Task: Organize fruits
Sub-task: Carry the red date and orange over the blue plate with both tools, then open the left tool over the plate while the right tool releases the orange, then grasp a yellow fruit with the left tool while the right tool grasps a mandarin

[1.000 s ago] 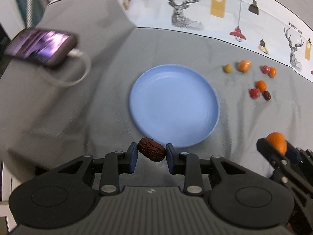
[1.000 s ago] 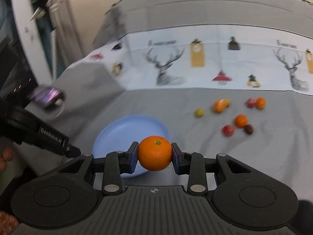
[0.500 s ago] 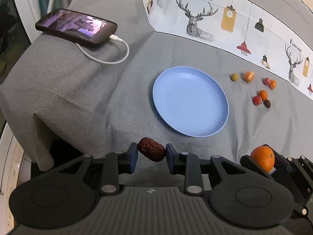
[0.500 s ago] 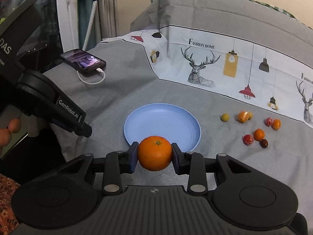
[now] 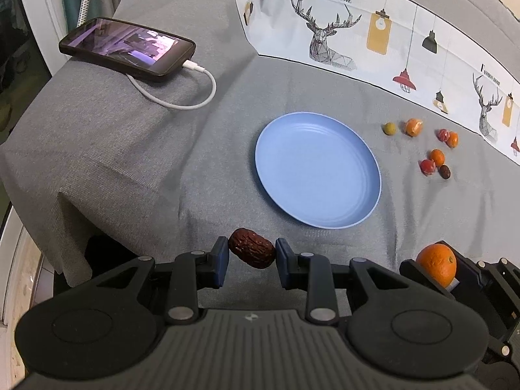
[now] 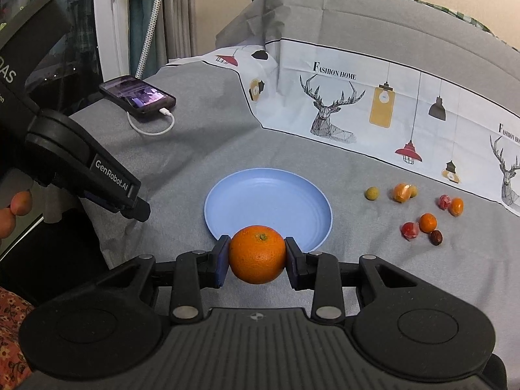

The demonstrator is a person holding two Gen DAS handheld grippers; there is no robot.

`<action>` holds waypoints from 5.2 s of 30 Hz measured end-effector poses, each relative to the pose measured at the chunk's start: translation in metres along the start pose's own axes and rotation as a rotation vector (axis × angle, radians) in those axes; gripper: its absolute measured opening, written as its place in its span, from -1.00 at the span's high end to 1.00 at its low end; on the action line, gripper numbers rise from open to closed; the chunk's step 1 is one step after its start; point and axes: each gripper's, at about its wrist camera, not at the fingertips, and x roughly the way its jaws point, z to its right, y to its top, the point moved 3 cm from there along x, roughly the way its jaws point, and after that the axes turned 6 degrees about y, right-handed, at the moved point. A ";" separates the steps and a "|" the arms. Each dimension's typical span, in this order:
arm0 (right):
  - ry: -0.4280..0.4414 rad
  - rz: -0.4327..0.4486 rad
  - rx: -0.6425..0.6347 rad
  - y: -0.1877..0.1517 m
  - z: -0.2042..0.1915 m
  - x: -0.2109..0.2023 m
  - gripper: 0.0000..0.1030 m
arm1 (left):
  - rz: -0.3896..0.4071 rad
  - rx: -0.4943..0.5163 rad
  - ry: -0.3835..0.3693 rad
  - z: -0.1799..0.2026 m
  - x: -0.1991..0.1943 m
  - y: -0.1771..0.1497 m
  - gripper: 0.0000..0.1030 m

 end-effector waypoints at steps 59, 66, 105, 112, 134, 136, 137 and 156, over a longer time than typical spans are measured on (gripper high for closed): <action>-0.038 -0.205 0.077 0.020 0.067 0.175 0.04 | -0.026 0.316 0.063 0.083 0.152 0.101 -0.44; -0.067 -0.170 0.070 0.026 0.067 0.150 -0.87 | 0.065 0.397 0.035 0.088 0.125 0.096 -0.99; -0.180 0.028 0.087 -0.002 0.036 -0.004 -0.99 | 0.235 0.314 0.075 0.059 -0.025 -0.008 -0.99; -0.173 0.015 0.114 -0.003 0.041 0.003 -0.99 | 0.213 0.313 0.079 0.062 -0.019 -0.006 -0.99; -0.345 0.037 0.288 -0.014 0.117 0.019 -0.99 | 0.117 0.332 0.070 0.097 0.015 0.030 -0.99; -0.384 0.046 0.313 -0.016 0.137 0.018 -0.99 | 0.111 0.353 0.065 0.110 0.021 0.037 -0.99; -0.401 0.050 0.325 -0.017 0.147 0.019 -0.99 | 0.107 0.365 0.061 0.118 0.025 0.042 -0.99; -0.547 0.025 0.426 -0.006 0.377 0.125 -0.99 | 0.033 0.404 -0.033 0.280 0.174 0.160 -0.99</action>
